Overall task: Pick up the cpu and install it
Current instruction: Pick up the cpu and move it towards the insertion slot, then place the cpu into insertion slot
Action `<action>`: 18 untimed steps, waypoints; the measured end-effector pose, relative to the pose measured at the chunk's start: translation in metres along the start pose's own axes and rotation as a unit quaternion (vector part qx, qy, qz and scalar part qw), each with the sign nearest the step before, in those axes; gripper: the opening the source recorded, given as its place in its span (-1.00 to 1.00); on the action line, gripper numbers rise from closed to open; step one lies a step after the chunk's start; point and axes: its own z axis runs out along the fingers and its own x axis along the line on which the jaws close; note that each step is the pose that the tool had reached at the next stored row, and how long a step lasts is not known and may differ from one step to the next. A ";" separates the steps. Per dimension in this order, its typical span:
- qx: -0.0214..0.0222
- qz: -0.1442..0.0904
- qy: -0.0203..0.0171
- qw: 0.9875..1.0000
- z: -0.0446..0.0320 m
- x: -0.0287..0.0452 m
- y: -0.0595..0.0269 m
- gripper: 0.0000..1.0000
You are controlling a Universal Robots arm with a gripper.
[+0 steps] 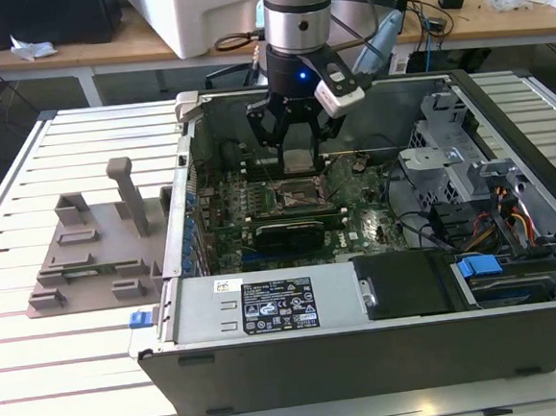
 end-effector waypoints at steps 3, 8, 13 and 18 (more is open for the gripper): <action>0.000 0.000 0.000 1.000 0.0016 -0.0026 -0.0021 0.09; 0.000 0.000 0.000 1.000 0.0060 -0.0125 -0.0023 0.09; 0.000 0.001 0.000 1.000 0.0061 -0.0129 -0.0023 0.09; 0.000 0.029 0.002 1.000 0.0061 -0.0130 -0.0023 0.09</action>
